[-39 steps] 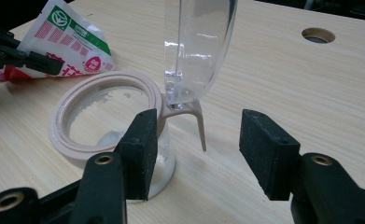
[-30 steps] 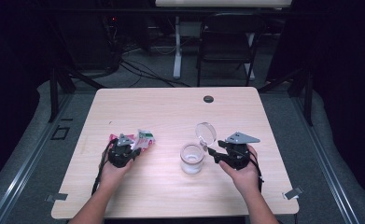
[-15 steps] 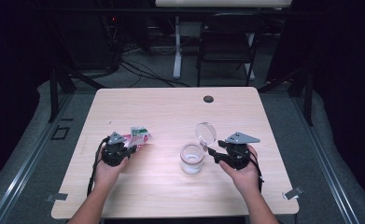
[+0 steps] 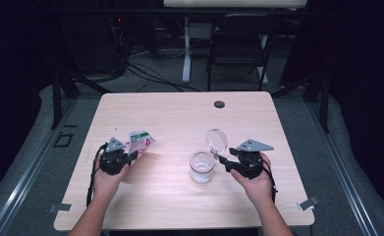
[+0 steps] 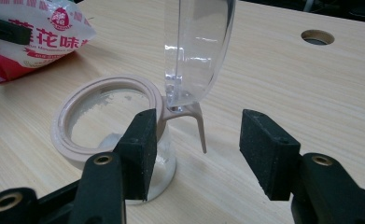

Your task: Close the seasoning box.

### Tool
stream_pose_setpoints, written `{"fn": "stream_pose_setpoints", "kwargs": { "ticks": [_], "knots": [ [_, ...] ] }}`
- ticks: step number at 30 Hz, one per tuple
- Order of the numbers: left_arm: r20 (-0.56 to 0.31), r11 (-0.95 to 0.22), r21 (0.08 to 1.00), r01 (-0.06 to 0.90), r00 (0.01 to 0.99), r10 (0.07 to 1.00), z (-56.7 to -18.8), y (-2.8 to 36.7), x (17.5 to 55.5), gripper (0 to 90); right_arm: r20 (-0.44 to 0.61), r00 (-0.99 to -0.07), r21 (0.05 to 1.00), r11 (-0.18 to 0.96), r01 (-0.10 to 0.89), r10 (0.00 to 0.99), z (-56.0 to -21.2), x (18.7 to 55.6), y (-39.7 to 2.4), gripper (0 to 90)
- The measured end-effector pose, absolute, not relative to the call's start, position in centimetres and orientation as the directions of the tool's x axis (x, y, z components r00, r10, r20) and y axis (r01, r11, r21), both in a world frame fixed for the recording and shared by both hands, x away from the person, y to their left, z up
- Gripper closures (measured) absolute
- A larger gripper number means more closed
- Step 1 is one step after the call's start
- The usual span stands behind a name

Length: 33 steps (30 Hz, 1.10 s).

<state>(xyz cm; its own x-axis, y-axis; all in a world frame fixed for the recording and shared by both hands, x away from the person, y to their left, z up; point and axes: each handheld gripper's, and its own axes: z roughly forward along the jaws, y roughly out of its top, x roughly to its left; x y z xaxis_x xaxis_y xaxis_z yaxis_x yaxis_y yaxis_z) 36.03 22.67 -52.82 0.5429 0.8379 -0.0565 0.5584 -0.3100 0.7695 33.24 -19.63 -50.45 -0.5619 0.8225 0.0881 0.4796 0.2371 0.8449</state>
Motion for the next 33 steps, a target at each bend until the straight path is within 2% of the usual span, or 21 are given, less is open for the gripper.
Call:
{"fn": "stream_pose_setpoints", "kwargs": {
  "ticks": [23,33],
  "knots": [
    [-0.027,-0.289,0.792,0.538,0.503,0.864,-49.6,25.4,36.5,90.0,0.095,-0.554,0.846,0.227,0.483,0.827,-50.5,33.3,-19.8,46.4],
    [0.071,-0.36,0.772,0.525,0.491,0.868,-45.7,26.3,38.8,90.0,0.108,-0.549,0.851,0.208,0.481,0.829,-50.3,33.3,-20.1,46.4]
  ]
}}
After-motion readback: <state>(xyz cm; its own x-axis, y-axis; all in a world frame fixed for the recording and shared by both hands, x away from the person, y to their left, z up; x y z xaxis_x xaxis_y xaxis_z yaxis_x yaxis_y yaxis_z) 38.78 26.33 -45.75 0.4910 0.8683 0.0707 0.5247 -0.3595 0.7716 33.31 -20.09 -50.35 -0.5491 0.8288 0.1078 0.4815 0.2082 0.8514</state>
